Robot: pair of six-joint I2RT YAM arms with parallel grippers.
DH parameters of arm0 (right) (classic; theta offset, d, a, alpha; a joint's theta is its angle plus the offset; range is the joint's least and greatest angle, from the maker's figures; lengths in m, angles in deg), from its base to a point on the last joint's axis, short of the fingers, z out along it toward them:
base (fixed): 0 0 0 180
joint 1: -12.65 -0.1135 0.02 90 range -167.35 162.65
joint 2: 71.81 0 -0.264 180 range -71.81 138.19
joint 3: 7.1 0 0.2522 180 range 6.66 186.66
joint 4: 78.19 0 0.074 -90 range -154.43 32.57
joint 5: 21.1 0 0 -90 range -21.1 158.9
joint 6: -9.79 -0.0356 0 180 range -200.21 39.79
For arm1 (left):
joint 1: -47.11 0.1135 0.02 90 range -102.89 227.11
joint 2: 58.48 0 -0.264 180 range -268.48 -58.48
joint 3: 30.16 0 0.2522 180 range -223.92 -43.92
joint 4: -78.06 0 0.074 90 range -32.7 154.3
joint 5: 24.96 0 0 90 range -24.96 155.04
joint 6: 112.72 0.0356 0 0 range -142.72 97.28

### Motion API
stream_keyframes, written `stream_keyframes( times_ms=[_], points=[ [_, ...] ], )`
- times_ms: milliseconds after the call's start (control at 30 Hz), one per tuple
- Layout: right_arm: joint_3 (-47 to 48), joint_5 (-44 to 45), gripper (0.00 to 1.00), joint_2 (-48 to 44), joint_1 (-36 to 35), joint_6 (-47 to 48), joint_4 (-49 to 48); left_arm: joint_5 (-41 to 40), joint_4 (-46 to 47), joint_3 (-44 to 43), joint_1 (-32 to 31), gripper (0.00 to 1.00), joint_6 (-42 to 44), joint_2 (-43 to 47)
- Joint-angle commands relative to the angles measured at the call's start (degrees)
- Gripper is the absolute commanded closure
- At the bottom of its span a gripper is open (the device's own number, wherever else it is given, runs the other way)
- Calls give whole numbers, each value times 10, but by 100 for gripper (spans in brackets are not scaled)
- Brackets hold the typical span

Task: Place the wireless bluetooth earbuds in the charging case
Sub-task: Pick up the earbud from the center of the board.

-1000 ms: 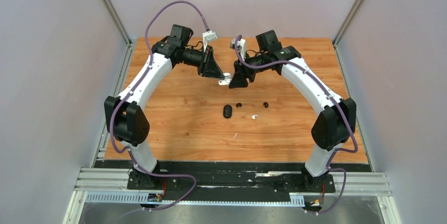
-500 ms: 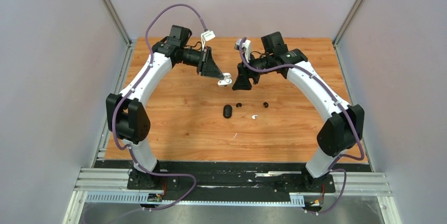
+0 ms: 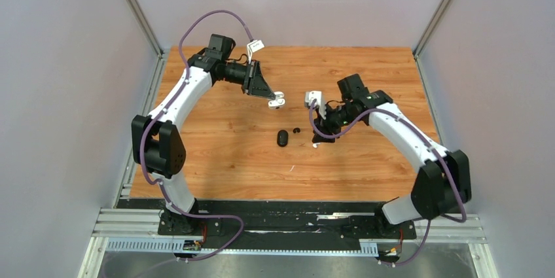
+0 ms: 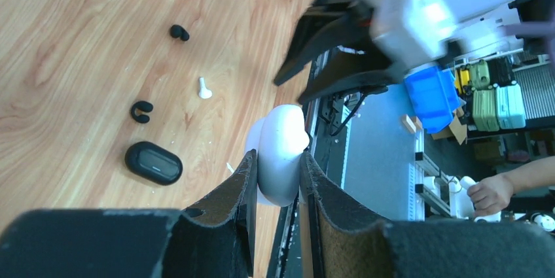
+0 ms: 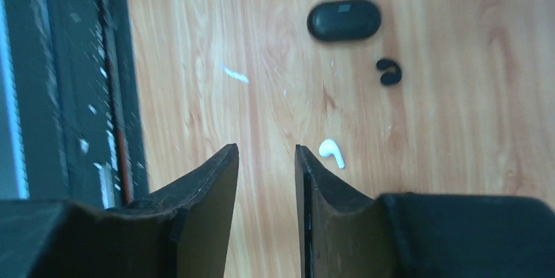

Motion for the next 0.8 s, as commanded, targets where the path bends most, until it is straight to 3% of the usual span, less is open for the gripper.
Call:
stream_keyframes(
  times_ms=[0,167,367,767],
  points=[
    [-14,39,63,61,0,157,4,-12,-14,-4,5,100,10,32],
    [-15,140,64,127,-17,149,-69,-56,-57,-14,8,100,42,34],
    [-65,193,64,149,-35,180,-121,-101,-8,20,19,100,-1,56],
    [-46,211,68,204,-62,169,-127,-103,-3,26,34,100,-8,54]
  ],
)
